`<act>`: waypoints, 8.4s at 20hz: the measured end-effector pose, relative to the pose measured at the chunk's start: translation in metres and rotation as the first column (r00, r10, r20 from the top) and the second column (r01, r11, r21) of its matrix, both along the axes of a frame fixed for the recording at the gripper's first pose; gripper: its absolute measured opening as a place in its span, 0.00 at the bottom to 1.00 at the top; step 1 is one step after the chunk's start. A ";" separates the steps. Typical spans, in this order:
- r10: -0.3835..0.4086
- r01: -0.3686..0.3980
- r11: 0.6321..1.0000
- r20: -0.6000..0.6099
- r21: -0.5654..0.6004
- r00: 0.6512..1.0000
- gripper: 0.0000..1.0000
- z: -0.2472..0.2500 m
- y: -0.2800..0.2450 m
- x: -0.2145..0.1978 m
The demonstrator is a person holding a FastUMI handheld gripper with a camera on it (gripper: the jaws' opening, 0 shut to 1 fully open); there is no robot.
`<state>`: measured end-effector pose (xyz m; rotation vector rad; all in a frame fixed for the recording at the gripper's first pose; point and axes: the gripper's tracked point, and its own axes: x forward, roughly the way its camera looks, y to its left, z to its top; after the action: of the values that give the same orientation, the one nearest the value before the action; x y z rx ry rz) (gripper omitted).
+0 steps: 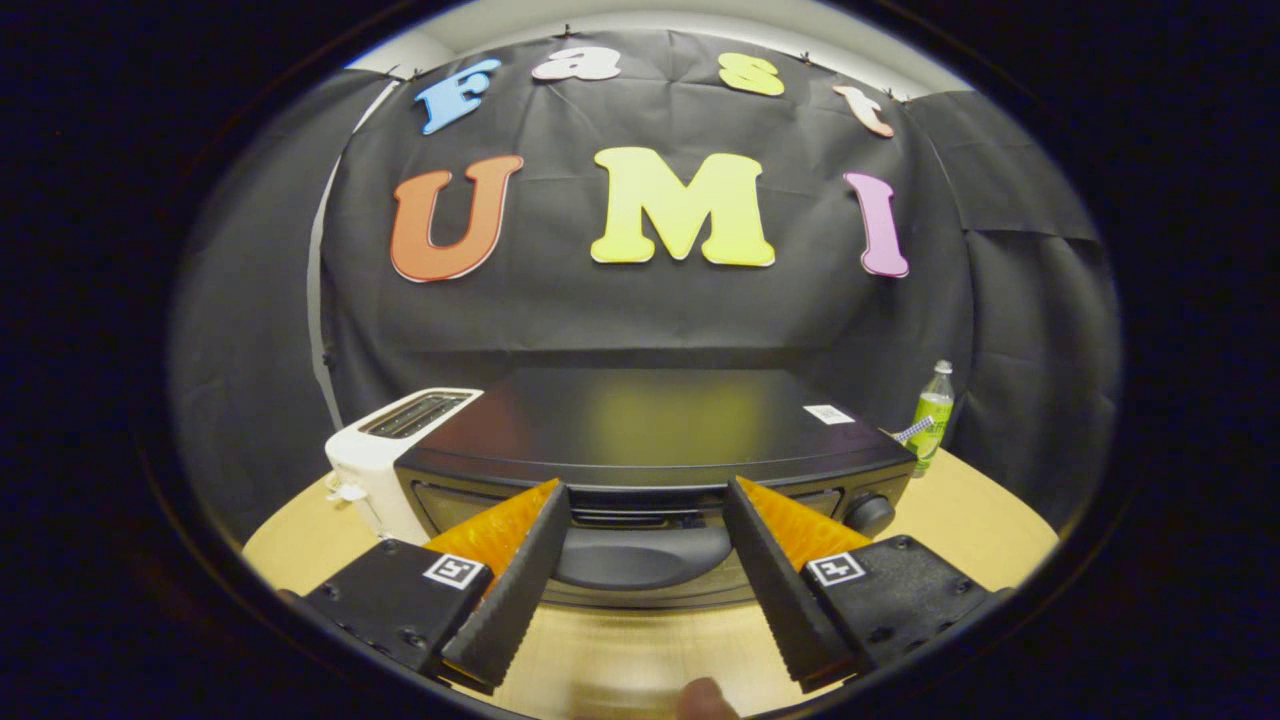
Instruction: Open the toaster oven, put the food inside, and close the toaster oven door.
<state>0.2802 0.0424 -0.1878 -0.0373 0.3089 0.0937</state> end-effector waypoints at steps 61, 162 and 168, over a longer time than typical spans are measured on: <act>-0.067 0.184 0.965 -0.501 0.189 0.863 0.72 -0.157 -0.029 -0.267; 0.004 -0.014 1.000 -0.443 -0.019 0.897 1.00 -0.160 -0.020 -0.141; 0.005 -0.006 1.000 -0.284 -0.001 0.959 1.00 -0.101 -0.016 -0.123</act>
<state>0.1574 0.0262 -0.2884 -0.0265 0.5964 0.1047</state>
